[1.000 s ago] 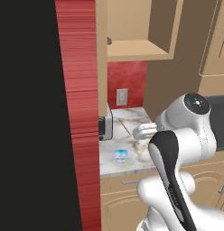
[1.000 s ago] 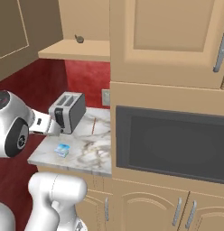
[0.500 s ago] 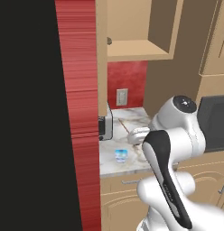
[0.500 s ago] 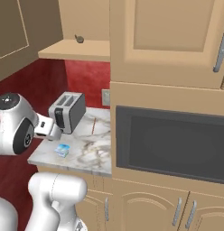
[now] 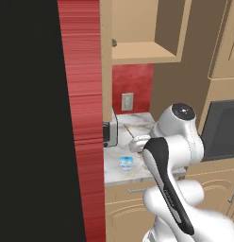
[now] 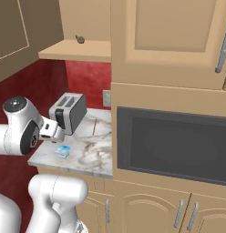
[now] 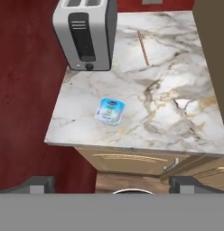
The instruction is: Pick the yogurt and yogurt from the counter and place them in the cabinets closest to them.
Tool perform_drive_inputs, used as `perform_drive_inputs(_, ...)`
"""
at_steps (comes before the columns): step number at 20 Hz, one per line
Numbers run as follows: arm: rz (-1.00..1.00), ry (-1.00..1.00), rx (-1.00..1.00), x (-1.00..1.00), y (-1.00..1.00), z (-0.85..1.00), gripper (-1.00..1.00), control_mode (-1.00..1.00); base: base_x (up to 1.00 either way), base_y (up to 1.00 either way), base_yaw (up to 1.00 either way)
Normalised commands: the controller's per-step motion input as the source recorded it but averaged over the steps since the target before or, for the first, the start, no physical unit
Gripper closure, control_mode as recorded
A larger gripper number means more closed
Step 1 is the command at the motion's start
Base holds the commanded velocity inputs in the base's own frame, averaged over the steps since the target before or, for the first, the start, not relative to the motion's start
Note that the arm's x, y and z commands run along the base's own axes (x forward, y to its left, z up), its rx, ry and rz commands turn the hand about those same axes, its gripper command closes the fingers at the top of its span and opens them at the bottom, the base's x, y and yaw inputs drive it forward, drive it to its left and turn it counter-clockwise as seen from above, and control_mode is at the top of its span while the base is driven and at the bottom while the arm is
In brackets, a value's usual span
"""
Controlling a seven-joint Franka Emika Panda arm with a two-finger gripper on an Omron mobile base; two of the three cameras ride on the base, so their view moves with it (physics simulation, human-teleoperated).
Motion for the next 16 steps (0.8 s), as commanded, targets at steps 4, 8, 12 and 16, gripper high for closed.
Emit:
perform_drive_inputs(4, 0.00, -0.03, 0.03, 0.32, 0.00, -0.34, -1.00, -1.00, 0.00, 0.00, 0.00)
perform_drive_inputs(8, 0.00, -0.02, 0.03, 0.23, 0.01, -0.41, -1.00, -1.00, 0.00, 0.00, 0.00)
perform_drive_inputs(12, 0.00, 0.00, 0.03, 0.33, 0.03, -0.41, -1.00, -1.00, 0.00, 0.00, 0.00)
perform_drive_inputs(16, 0.00, 0.00, 0.03, 0.27, 0.00, -0.43, -1.00, -1.00, 0.00, 0.00, 0.00)
